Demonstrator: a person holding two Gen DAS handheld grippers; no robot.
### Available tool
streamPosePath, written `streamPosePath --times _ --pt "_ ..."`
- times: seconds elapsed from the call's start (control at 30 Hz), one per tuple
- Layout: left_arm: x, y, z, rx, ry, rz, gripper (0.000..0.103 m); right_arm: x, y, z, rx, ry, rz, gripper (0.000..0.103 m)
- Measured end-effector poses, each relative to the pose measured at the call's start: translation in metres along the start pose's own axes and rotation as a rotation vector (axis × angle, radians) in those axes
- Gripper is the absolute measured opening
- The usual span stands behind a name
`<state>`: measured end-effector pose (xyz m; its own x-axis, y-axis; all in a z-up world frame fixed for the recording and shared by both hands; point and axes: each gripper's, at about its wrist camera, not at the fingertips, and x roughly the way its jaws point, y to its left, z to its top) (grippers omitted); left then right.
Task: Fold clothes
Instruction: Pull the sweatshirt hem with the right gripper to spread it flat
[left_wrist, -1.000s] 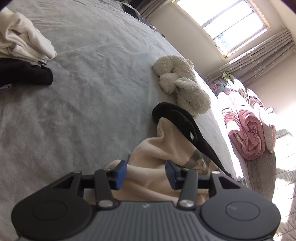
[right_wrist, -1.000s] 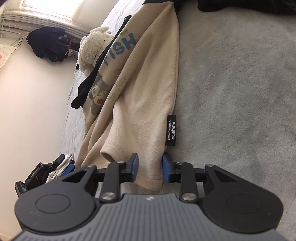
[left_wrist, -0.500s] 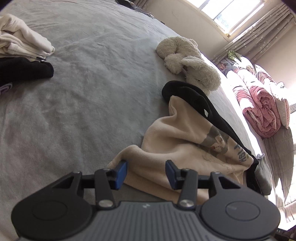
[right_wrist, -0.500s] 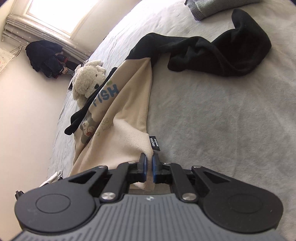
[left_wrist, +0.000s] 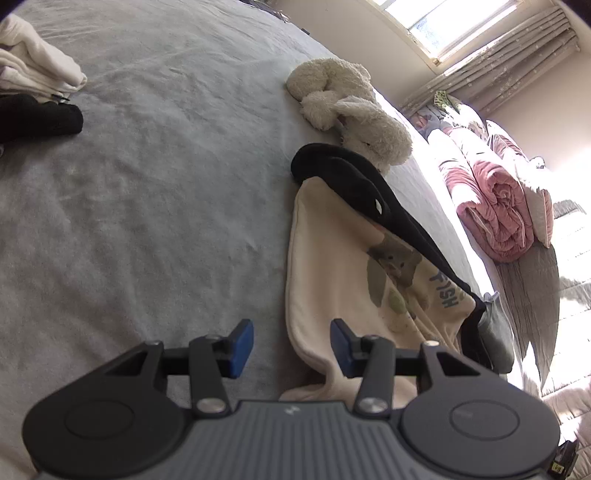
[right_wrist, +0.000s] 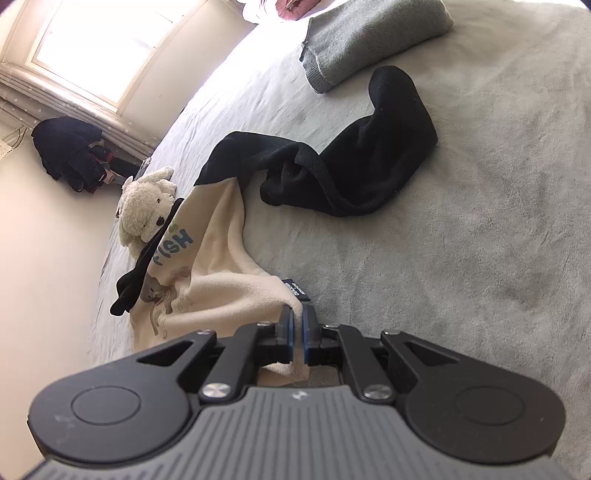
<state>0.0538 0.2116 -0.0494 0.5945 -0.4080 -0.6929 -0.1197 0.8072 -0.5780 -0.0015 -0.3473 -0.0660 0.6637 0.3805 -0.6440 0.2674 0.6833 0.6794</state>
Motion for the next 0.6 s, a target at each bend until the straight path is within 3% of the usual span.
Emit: streamPosePath --times 0.1,0.23,0.33,0.37,0.4,0.47,0.5,0.53,0.57,0.6 --pt "0.006 0.003 -0.007 0.022 0.072 -0.076 0.046 0.009 -0.001 -0.002 -0.013 0.038 -0.009 0.017" --pt "0.001 0.003 -0.013 0.090 0.093 -0.160 0.046 0.011 -0.001 -0.001 -0.032 0.053 0.001 0.018" --pt "0.000 0.002 -0.019 0.131 0.105 -0.195 0.046 0.010 -0.002 -0.001 -0.046 0.049 0.015 0.050" --pt "0.002 0.001 -0.021 0.144 0.112 -0.185 0.046 0.010 -0.001 -0.002 -0.052 0.048 0.021 0.050" --pt "0.005 -0.001 -0.024 0.158 0.119 -0.171 0.045 0.011 0.000 -0.003 -0.066 0.051 0.015 0.050" --pt "0.010 -0.004 -0.029 0.183 0.129 -0.142 0.035 0.014 0.005 -0.007 -0.115 0.046 -0.010 0.048" --pt "0.012 -0.005 -0.031 0.194 0.131 -0.128 0.018 0.016 0.007 -0.009 -0.140 0.045 -0.023 0.043" --pt "0.013 -0.007 -0.033 0.198 0.133 -0.119 0.007 0.019 0.008 -0.011 -0.165 0.050 -0.037 0.023" --pt "0.012 -0.008 -0.034 0.194 0.129 -0.115 0.007 0.021 0.010 -0.013 -0.186 0.054 -0.049 0.009" --pt "0.011 -0.010 -0.036 0.188 0.124 -0.112 0.007 0.021 0.010 -0.014 -0.197 0.053 -0.051 0.009"
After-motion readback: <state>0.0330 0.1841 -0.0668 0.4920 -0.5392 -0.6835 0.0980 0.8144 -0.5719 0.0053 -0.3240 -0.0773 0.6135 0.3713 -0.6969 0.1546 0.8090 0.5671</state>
